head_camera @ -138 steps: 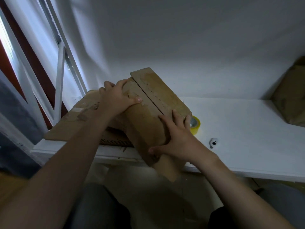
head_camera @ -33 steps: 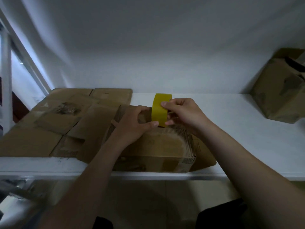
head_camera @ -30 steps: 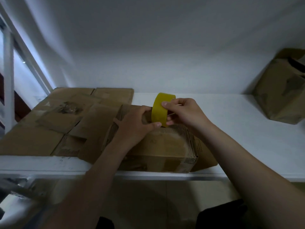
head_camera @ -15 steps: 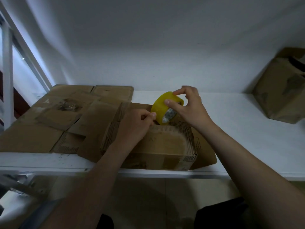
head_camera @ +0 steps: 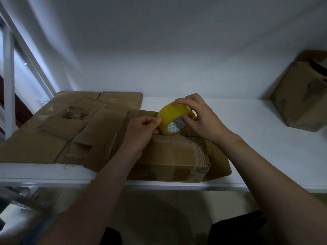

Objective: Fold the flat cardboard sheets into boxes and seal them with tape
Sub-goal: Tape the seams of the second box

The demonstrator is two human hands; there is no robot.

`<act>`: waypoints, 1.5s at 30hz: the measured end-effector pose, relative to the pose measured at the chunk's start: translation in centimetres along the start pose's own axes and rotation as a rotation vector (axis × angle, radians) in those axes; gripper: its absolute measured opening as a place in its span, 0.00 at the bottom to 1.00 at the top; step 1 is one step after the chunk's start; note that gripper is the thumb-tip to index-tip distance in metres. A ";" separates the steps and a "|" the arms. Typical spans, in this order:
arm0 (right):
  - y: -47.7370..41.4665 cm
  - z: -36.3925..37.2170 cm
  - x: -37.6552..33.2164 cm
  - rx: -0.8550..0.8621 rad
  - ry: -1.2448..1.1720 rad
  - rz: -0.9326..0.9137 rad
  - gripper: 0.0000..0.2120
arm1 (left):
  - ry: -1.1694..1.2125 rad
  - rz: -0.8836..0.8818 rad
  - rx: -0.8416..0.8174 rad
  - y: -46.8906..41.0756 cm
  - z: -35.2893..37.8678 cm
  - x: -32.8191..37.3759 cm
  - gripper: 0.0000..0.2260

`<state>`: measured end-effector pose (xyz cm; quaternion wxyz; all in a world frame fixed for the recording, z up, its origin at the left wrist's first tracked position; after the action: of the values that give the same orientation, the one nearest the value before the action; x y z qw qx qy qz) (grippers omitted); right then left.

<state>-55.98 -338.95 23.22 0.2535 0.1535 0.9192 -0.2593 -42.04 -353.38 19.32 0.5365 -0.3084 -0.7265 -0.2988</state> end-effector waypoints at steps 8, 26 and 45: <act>0.1 -1.1 -2.8 0.032 0.117 -0.137 0.16 | 0.169 -0.080 -0.061 -0.7 0.0 -0.3 0.10; 1.1 1.5 -1.3 -0.167 -0.078 -0.082 0.33 | -0.211 0.164 -0.051 -0.1 -2.3 1.8 0.04; 0.6 0.4 -1.8 -0.105 0.105 -0.100 0.30 | -0.282 0.233 0.150 -1.2 -8.5 1.1 0.09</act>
<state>-54.10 -339.00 23.64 0.1995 0.1074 0.9500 -0.2149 -38.16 -360.46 22.33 0.4820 -0.3884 -0.7740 -0.1333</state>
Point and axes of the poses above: each hand's wrist, its own y-axis away from the middle knuckle, its own z-axis out of the palm, x = y × z, the point moved 7 cm from there along -y, towards the middle knuckle, and after that the axes turned 5 degrees about -x, right-handed, at the moved point
